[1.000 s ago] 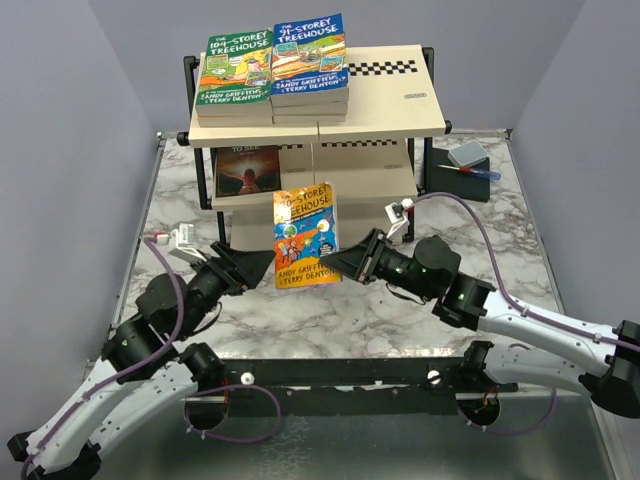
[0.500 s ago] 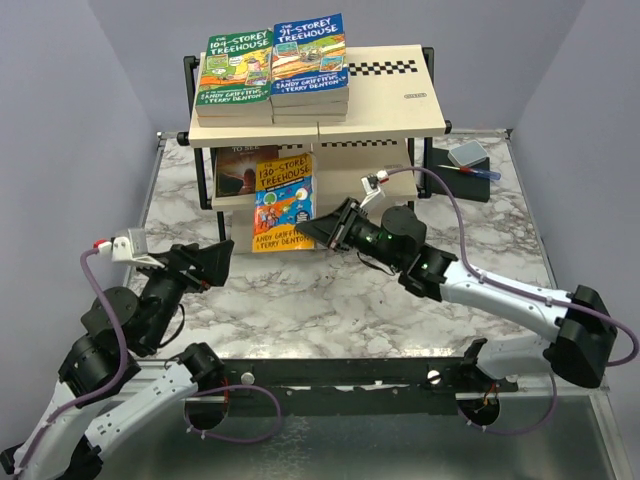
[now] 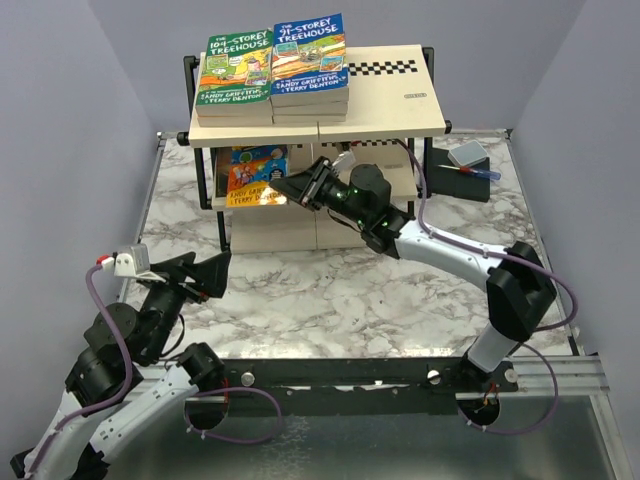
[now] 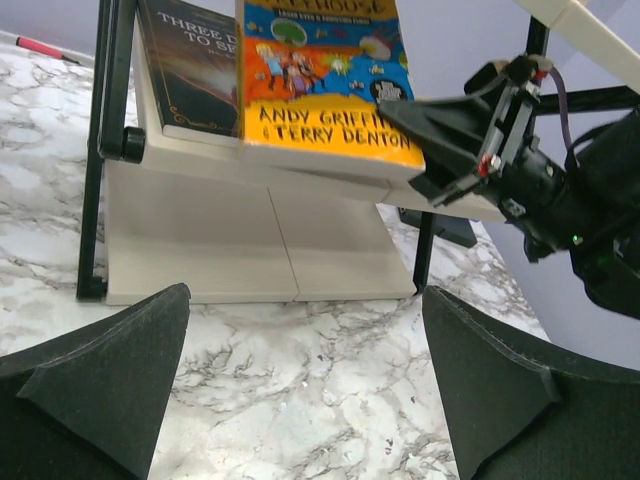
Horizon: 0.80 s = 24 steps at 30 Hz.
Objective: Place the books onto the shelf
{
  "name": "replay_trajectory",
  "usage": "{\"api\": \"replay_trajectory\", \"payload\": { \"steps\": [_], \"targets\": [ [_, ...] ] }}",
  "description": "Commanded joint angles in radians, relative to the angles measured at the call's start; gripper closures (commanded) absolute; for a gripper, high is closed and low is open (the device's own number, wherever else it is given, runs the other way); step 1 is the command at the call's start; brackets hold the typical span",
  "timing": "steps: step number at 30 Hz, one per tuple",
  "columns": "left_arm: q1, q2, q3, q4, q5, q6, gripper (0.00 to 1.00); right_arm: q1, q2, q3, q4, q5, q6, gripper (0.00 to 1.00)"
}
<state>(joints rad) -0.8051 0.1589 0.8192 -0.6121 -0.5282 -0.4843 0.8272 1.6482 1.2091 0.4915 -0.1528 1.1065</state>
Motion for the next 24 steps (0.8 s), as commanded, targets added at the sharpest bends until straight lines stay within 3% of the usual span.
{"api": "replay_trajectory", "payload": {
  "steps": [1, 13, 24],
  "targets": [
    [0.003, -0.026, -0.022, 0.025, -0.002, 0.020, 0.01, -0.029, 0.075, 0.137, 0.087, -0.065, 0.033, 0.99],
    [0.003, -0.079, -0.049, 0.029, -0.005, 0.023, 0.01, -0.066, 0.290, 0.438, -0.088, -0.140, 0.041, 1.00],
    [0.003, -0.106, -0.051, 0.026, -0.028, 0.016, 0.01, -0.075, 0.346, 0.519, -0.217, -0.168, 0.035, 0.99]
  ]
}}
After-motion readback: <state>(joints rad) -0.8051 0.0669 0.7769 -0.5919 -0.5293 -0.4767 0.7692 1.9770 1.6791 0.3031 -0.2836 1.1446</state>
